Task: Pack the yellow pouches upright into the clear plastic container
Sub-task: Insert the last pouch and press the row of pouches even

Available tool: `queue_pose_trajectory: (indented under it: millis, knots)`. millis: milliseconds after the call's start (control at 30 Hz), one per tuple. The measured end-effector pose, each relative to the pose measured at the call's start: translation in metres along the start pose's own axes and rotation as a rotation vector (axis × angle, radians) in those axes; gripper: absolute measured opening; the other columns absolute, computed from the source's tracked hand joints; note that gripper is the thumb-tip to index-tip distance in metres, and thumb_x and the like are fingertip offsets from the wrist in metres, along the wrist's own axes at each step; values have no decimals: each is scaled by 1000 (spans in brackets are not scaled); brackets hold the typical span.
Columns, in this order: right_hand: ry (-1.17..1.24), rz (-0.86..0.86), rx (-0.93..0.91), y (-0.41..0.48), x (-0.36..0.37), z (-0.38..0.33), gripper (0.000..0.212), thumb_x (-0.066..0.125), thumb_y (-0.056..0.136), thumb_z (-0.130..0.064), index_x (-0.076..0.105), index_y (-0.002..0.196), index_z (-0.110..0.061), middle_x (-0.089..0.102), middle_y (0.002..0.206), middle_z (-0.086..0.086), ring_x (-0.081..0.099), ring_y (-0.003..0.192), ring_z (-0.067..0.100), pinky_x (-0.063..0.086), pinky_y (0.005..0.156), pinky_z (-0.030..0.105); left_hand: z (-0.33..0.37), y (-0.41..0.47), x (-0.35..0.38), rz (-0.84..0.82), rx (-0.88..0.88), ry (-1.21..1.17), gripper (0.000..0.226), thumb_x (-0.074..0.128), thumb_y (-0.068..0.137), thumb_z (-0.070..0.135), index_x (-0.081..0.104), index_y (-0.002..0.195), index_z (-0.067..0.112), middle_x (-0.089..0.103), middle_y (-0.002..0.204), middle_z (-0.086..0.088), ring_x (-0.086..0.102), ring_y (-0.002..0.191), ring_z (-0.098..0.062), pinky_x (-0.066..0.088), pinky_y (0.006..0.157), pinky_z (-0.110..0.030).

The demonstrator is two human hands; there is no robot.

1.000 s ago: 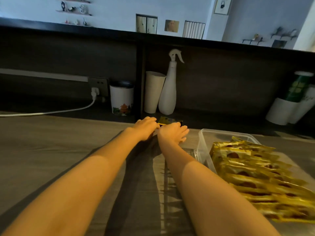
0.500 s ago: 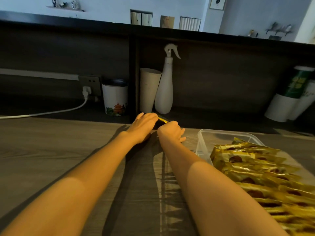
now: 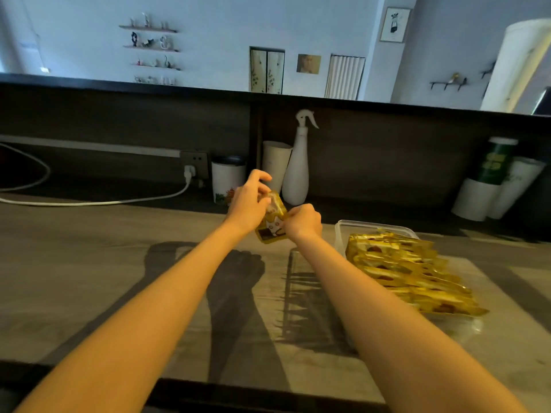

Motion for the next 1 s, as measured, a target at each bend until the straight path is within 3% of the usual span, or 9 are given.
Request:
queue_pose_trajectory:
  millis: [100, 167, 300, 433, 533, 667, 1000]
  knots:
    - [21, 2, -46, -15, -22, -9, 19, 56, 90, -8, 66, 104, -1, 64, 110, 15, 59, 106, 30, 49, 85, 36, 9, -15, -18, 133, -87, -2, 43, 57, 88, 7, 45, 129, 7, 59, 122, -15, 54, 115, -27, 44, 94, -36]
    - [28, 1, -90, -23, -36, -17, 18, 58, 89, -10, 68, 101, -1, 65, 106, 15, 61, 102, 29, 51, 86, 37, 11, -26, -24, 192, -185, -57, 47, 59, 89, 15, 43, 132, 7, 56, 126, -14, 54, 116, -28, 45, 92, -36]
    - [50, -8, -132, -30, -64, -20, 16, 60, 87, -10, 71, 96, -2, 68, 104, 15, 64, 99, 28, 55, 89, 42, 27, -39, -18, 173, -198, -110, 27, 59, 88, 16, 55, 111, 2, 65, 107, -18, 63, 100, -31, 54, 77, -39]
    - [-5, -11, -246, -33, -100, -17, 20, 66, 84, -18, 68, 93, 0, 70, 101, 14, 66, 96, 26, 55, 87, 45, 57, -34, -9, 134, -142, -147, 18, 58, 89, 14, 59, 103, 3, 67, 102, -19, 65, 97, -28, 56, 80, -47]
    - [1, 37, -335, -29, -132, -9, 12, 66, 85, -17, 65, 95, -11, 69, 104, 10, 66, 98, 22, 56, 87, 39, 81, -28, 8, 114, -81, -142, 17, 59, 88, 12, 60, 101, 1, 67, 101, -19, 65, 95, -27, 56, 81, -45]
    - [-14, 127, -358, -17, -165, 10, 19, 59, 90, -15, 64, 107, -10, 68, 108, 10, 64, 101, 20, 51, 79, 27, 106, -20, 34, 115, -30, -79, 14, 59, 87, 8, 61, 96, -2, 65, 102, -18, 63, 96, -26, 53, 77, -32]
    - [-37, 82, -315, 17, -174, 61, 21, 54, 93, -15, 63, 110, -8, 65, 112, 10, 61, 104, 18, 47, 79, 24, 106, -6, 97, -14, -24, -36, 19, 51, 92, 7, 60, 107, 0, 64, 109, -18, 60, 100, -25, 50, 79, -29]
Point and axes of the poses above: each hand's wrist, its own y-axis towards the middle knuckle, its own x-axis out of the palm, z = x × y, the point moved 6 cm from there along y, towards the middle knuckle
